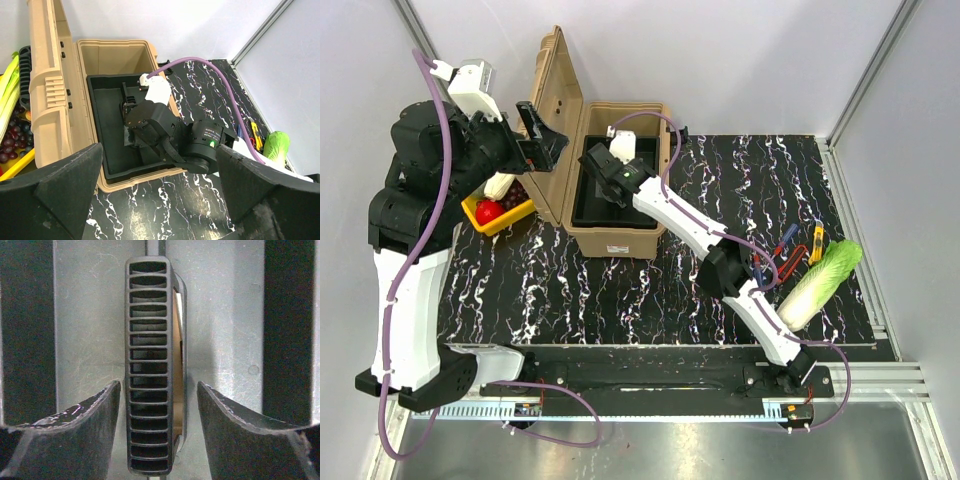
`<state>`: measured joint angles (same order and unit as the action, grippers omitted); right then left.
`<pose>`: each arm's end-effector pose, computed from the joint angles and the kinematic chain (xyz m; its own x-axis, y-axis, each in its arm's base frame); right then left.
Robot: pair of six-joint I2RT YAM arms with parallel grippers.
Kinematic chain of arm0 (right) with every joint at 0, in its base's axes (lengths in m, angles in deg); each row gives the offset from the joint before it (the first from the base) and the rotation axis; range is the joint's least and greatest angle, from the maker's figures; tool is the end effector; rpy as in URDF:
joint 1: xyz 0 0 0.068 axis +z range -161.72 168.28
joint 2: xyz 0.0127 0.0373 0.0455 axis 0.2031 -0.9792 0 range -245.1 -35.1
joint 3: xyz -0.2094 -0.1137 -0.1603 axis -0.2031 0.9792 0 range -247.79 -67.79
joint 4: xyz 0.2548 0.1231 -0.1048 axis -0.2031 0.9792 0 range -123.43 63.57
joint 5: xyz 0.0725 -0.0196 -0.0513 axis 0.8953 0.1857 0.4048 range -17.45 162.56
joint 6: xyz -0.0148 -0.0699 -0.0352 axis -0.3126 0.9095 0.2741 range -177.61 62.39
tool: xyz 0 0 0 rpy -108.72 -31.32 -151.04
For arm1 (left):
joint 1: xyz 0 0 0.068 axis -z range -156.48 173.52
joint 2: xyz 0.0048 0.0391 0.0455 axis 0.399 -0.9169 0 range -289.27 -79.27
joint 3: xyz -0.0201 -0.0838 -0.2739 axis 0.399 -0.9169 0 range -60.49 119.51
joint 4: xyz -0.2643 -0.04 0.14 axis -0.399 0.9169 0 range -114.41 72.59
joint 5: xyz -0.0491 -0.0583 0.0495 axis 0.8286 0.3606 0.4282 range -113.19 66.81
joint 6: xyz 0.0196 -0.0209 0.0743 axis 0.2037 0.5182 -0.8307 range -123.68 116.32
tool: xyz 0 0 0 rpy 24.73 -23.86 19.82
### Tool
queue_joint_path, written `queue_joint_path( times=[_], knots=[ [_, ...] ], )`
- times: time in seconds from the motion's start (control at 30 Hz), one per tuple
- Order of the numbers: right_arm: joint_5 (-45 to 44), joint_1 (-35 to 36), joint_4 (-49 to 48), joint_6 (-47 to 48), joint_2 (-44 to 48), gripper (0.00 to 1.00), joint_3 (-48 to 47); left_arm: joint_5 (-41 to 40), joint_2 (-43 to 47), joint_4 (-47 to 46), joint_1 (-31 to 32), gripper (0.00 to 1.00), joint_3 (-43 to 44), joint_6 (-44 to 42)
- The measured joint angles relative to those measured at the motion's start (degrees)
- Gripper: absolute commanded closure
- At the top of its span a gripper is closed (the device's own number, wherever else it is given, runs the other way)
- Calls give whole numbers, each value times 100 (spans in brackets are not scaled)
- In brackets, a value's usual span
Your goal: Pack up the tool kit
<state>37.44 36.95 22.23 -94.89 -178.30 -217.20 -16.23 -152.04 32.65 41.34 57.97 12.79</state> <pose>0.4307 0.4300 0.2724 -0.6217 0.0432 -0.7821 0.0116 0.9989 0.0460 0.2208 -0.0797 0.5995 -0.2981 -0.1997 -0.9334 0.3466 0.8885 -0.3008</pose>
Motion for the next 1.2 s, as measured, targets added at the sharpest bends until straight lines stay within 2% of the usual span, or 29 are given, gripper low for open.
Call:
queue_joint_path(
  times=[0.13,0.23,0.53,0.63,0.73,1.0,1.13,1.2],
  knots=[
    [0,-4,-173,247,28,10,44,-20,0,-2,0,1,0,-2],
    [-4,-4,-378,439,181,6,262,-22,0,0,0,1,0,-2],
    [24,-11,-863,1058,1213,4,682,-24,0,0,0,1,0,-4],
    [66,-76,-966,1165,1862,5,1145,-13,0,0,0,1,0,-7],
    [94,-269,-1062,1189,2693,5,2070,76,0,0,0,1,0,-24],
    [157,-1519,-1427,863,5480,7,5910,442,-9,-9,52,1,0,-68],
    [175,-1808,-1331,531,6415,6,7239,579,-20,-15,74,1,0,-63],
    [387,-2033,-1342,382,6599,6,7672,638,-44,-17,87,1,0,-61]
  ],
)
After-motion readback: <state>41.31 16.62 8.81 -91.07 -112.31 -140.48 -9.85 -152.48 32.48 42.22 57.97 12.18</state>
